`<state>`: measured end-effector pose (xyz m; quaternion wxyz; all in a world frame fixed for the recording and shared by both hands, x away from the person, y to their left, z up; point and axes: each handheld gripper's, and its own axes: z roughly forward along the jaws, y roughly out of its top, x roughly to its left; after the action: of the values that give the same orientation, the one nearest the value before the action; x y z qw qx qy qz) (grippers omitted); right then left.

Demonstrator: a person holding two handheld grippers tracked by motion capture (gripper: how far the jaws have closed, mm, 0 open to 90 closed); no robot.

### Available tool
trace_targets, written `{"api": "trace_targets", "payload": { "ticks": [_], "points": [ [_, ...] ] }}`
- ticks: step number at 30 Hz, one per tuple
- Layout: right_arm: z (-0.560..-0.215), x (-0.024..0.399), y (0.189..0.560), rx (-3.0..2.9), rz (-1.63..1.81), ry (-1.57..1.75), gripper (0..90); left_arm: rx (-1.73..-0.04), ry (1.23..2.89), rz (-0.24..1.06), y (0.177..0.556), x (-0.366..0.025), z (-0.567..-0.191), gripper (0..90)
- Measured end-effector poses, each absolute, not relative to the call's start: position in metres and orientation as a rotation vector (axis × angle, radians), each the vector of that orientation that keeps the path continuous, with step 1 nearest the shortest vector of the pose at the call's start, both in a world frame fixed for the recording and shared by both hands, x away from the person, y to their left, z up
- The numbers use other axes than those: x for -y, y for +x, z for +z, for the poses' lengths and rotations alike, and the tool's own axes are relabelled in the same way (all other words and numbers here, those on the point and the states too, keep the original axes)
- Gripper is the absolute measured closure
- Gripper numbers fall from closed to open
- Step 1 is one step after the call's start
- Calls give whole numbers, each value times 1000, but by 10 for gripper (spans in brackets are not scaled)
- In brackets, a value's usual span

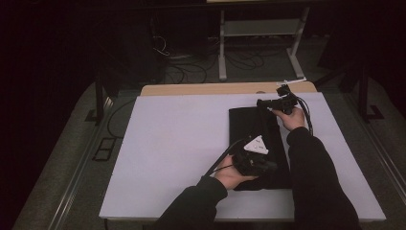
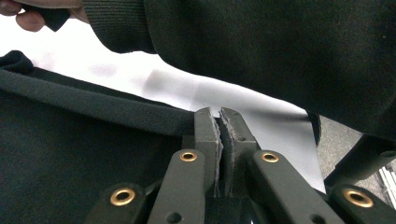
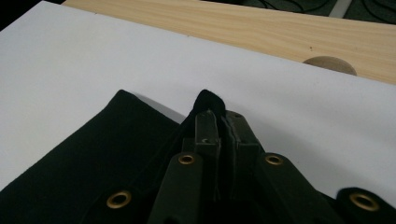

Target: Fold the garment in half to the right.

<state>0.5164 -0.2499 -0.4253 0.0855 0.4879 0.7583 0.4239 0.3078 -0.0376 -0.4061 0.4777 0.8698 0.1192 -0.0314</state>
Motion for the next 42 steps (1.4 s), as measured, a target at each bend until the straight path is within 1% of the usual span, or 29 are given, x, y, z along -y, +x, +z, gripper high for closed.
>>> {"api": "trace_targets", "payload": {
  "ticks": [5, 10, 11, 19, 30, 33, 42],
  "points": [
    [-429, 254, 515, -2254, 1253, 1479, 831, -293, 2128, -80, 308, 40, -407, 850],
    [-434, 259, 513, -2238, 1251, 1505, 808, -288, 2134, -75, 308, 45, -407, 850],
    [-434, 260, 512, -2223, 1247, 1521, 773, -289, 2132, -76, 308, 46, -407, 850],
    [-427, 283, 500, -2147, 1252, 1592, 595, -295, 2140, -71, 309, 57, -409, 850],
    [-416, 314, 475, -2087, 1264, 1587, 399, -307, 2174, -69, 308, 76, -413, 851],
    [-412, 317, 469, -2100, 1260, 1566, 365, -299, 2189, -69, 307, 82, -413, 852],
    [-404, 322, 450, -2123, 1258, 1517, 338, -275, 2233, -59, 305, 94, -414, 852]
  ]
}}
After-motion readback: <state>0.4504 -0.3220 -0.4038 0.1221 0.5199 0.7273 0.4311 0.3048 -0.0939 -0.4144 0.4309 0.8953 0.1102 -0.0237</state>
